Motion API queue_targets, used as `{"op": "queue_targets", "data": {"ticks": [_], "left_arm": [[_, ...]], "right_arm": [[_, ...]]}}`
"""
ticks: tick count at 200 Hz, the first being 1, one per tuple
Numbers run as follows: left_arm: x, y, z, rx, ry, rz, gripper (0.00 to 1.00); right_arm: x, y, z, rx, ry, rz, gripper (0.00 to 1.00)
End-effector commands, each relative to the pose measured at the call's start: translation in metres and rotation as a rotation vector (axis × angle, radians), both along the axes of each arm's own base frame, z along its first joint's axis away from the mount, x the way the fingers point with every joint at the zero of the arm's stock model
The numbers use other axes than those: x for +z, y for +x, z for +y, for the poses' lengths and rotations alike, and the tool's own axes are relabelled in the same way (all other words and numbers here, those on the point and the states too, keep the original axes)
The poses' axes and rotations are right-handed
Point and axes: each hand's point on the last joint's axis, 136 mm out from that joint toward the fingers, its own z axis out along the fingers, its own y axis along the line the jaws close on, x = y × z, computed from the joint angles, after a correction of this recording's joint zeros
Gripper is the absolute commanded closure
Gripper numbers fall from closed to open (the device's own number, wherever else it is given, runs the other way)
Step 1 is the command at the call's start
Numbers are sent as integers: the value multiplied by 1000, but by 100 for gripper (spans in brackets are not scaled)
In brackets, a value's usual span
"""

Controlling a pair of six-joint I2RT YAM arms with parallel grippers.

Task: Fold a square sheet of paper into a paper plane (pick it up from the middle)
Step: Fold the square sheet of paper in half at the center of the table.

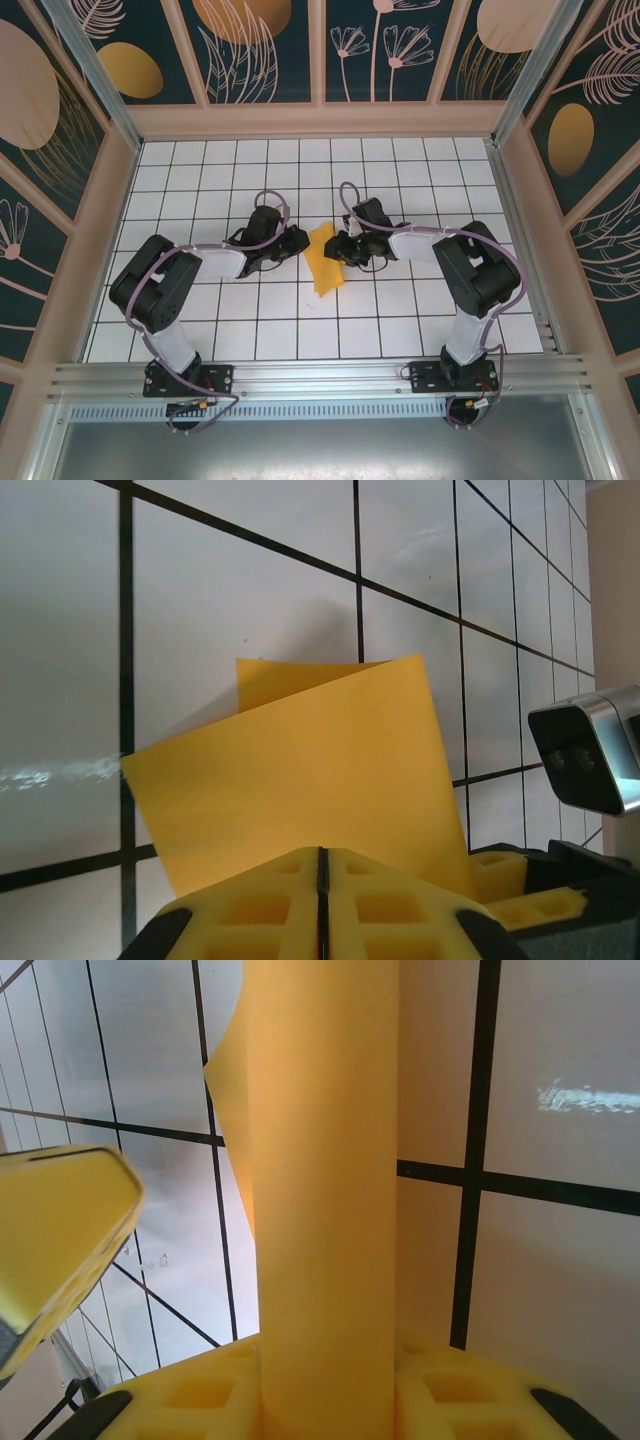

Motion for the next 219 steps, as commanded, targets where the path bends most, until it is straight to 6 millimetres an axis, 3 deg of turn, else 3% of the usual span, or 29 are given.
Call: {"op": "queue_targets", "data": {"ticks": [1, 34, 70, 109, 137, 191, 219], "left_arm": [[-8, 4, -11, -29, 25, 10, 92], [-28, 5, -7, -18, 113, 39, 96], [-42, 3, -6, -23, 143, 65, 98], [-42, 4, -9, -37, 142, 65, 99], [-38, 7, -13, -49, 131, 59, 99], [-29, 12, -22, -66, 99, 43, 97], [-24, 16, -27, -73, 82, 39, 97]], "right_arm": [[-13, -3, -6, -2, -24, 19, 67], [-10, -2, -8, 2, -39, 13, 64], [-2, 2, -17, -6, -101, -29, 49], [5, 8, -35, -9, -229, -98, 34], [7, 12, -36, 52, -309, -162, 29], [-3, 7, -24, 159, -349, -181, 26], [-7, 3, -22, 161, -342, -167, 35]]}}
